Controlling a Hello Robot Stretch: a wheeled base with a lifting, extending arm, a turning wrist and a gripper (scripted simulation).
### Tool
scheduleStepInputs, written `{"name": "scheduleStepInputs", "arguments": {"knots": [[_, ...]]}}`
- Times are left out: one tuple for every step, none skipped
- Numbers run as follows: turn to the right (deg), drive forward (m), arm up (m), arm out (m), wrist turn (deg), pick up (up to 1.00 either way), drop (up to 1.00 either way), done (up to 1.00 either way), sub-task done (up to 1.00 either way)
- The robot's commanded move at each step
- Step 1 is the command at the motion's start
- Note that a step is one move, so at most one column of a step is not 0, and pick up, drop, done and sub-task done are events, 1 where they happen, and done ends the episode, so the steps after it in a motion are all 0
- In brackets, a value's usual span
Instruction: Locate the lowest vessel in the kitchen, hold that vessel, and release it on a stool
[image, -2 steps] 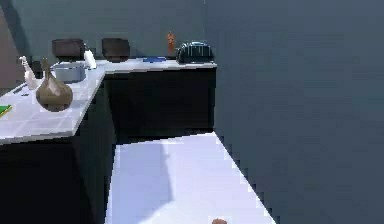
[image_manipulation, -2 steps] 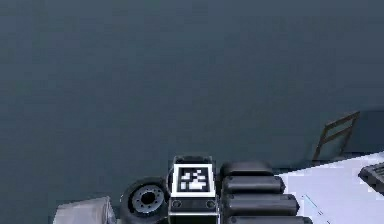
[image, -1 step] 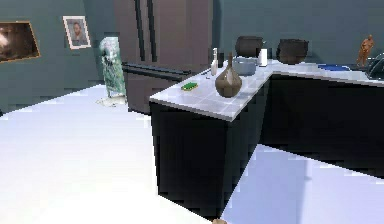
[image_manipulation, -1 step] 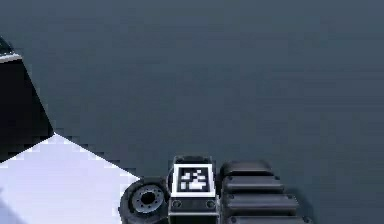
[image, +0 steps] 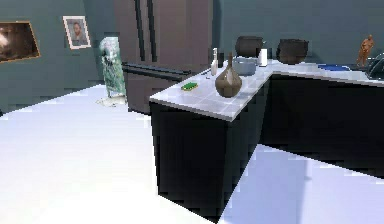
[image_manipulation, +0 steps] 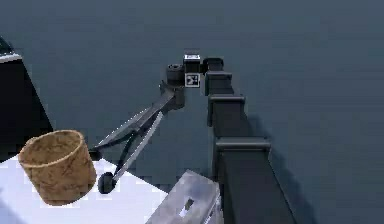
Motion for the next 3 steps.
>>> {"name": "scheduleStepInputs", "arguments": {"knots": [[0.0, 0.00, 0.00, 0.00, 45.0, 0.00, 0.00, 0.00, 0.00], [0.0, 0.00, 0.00, 0.00, 45.0, 0.00, 0.00, 0.00, 0.00], [0.0, 0.00, 0.00, 0.00, 42.0, 0.00, 0.00, 0.00, 0.00]]}}
